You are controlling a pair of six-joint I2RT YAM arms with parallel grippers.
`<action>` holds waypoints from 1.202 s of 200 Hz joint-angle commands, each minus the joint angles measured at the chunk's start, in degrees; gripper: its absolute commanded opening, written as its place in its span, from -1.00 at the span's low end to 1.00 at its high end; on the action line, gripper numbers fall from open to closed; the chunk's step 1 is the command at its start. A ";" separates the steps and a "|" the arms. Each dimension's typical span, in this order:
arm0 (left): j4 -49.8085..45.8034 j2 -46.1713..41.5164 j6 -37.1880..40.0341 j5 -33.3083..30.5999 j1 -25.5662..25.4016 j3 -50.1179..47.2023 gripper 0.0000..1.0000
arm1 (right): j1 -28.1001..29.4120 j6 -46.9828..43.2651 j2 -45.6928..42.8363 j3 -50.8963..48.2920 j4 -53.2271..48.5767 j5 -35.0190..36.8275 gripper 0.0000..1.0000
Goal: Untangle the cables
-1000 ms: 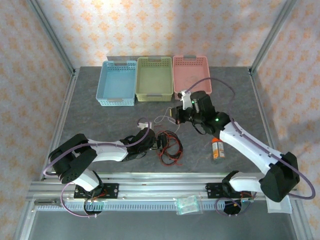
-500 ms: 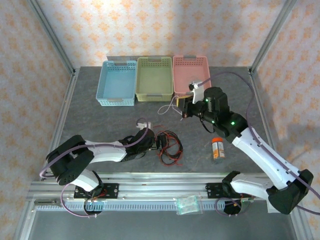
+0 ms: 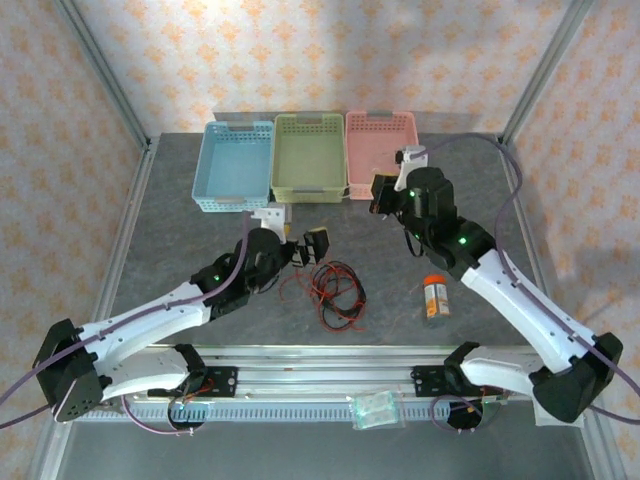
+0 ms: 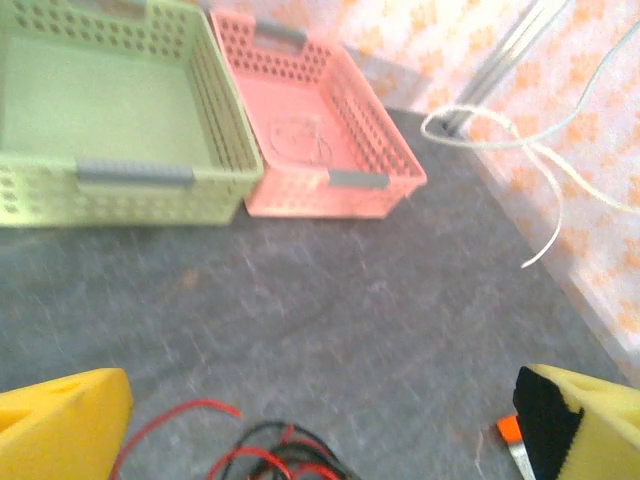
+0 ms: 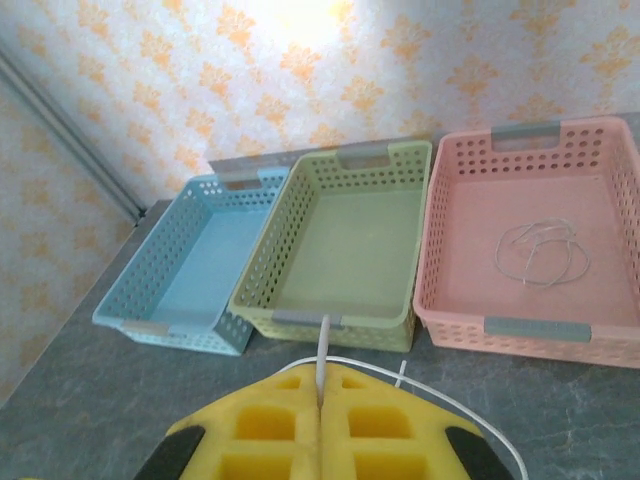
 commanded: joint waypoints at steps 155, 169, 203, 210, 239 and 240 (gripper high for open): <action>10.33 37.46 3.12 8.01 10.64 34.39 0.98 | -12.46 6.86 41.99 38.40 -1.17 1.55 -1.00; 10.34 39.71 2.33 8.56 11.39 36.34 0.98 | -12.86 6.99 46.12 42.65 -2.56 2.83 -1.00; 10.01 43.36 0.88 10.48 12.98 39.25 0.98 | -13.95 7.84 54.91 51.39 -6.27 4.47 -1.00; 9.75 43.90 0.76 10.84 13.17 39.67 0.98 | -14.14 8.05 56.24 52.48 -6.66 4.63 -1.00; 9.24 44.28 0.17 9.78 13.56 39.23 0.99 | -14.91 8.85 60.77 55.91 -8.56 6.79 -1.00; 9.22 44.30 0.16 9.69 13.57 39.21 0.99 | -14.97 8.91 60.91 55.96 -8.64 6.87 -1.00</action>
